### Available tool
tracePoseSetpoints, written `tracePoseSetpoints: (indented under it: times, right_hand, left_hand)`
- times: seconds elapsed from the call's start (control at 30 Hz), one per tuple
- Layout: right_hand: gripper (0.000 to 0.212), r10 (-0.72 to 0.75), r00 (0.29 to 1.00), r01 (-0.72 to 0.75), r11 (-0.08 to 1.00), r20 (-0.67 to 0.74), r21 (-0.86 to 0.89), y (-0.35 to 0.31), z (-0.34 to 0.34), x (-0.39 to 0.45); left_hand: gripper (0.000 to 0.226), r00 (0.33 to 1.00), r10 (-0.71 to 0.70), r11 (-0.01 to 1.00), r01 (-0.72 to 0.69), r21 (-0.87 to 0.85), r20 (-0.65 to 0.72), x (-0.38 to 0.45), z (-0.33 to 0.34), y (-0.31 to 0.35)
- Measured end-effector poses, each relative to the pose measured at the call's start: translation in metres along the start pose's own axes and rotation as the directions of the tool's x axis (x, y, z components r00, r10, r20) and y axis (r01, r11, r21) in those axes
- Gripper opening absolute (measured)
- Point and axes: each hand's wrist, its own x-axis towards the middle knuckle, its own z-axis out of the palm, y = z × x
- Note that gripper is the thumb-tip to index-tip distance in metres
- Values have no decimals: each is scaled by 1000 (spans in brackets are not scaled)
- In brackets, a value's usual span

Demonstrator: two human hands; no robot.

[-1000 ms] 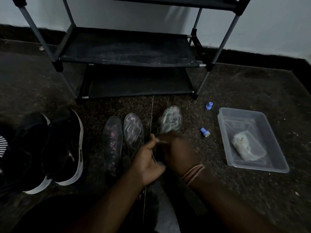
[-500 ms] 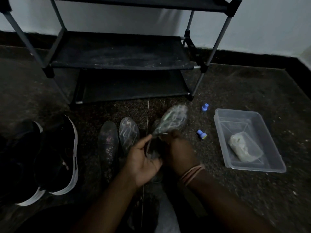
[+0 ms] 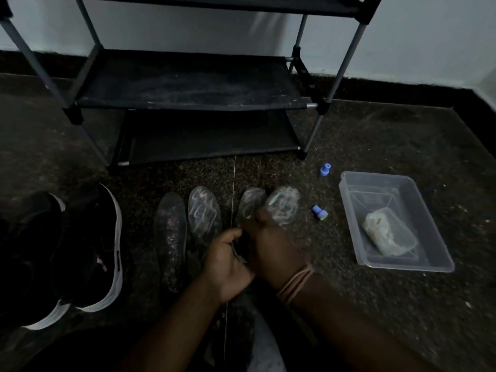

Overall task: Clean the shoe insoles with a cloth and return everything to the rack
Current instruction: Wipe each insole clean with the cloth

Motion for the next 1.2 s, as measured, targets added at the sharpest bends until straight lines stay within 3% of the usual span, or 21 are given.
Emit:
tracePoseSetpoints:
  times: [0.07, 0.2, 0.33, 0.5, 0.63, 0.77, 0.8, 0.9, 0.93, 1.07, 1.2]
  right_hand:
    - [21, 25, 1000, -25, 1000, -4, -17, 14, 6, 3]
    - [16, 124, 976, -140, 987, -178, -77, 31, -10, 5]
    - [15, -26, 999, 26, 1000, 30, -14, -4, 5, 1]
    - [19, 165, 984, -174, 976, -73, -132, 34, -5, 6]
    - [26, -55, 996, 54, 999, 70, 5, -11, 6, -3]
    - [17, 151, 983, -156, 987, -100, -43, 23, -1, 7]
    - [17, 151, 985, -157, 985, -84, -70, 19, -1, 5]
    - [26, -57, 993, 59, 998, 102, -15, -14, 8, -5]
    - [26, -66, 990, 66, 998, 127, 2, -16, 6, -5]
    - [21, 121, 992, -123, 991, -40, -53, 16, -4, 3]
    - [25, -87, 977, 77, 995, 196, 61, -17, 3, -5]
  left_hand:
    - [44, 1000, 27, 999, -27, -28, 10, 1, -1, 4]
    - [44, 996, 4, 1000, -1, -27, 84, 1, 2, 1]
    - [59, 996, 51, 999, -51, -4, 72, 4, -8, 9]
    - [55, 993, 68, 997, -70, 17, 93, 5, -4, 7]
    - [62, 992, 81, 996, -85, 36, 100, 6, -12, 11]
    - [62, 988, 92, 995, -95, 23, 124, 9, -8, 9]
    - [62, 988, 100, 994, -103, 22, 120, 8, -8, 8]
    - [63, 987, 120, 992, -123, 17, 107, 9, -12, 11]
    - [65, 985, 123, 992, -125, 7, 119, 8, -14, 13]
    - [63, 987, 112, 993, -115, 23, 120, 11, -10, 14]
    - [56, 989, 128, 991, -131, 38, 78, 12, -18, 14]
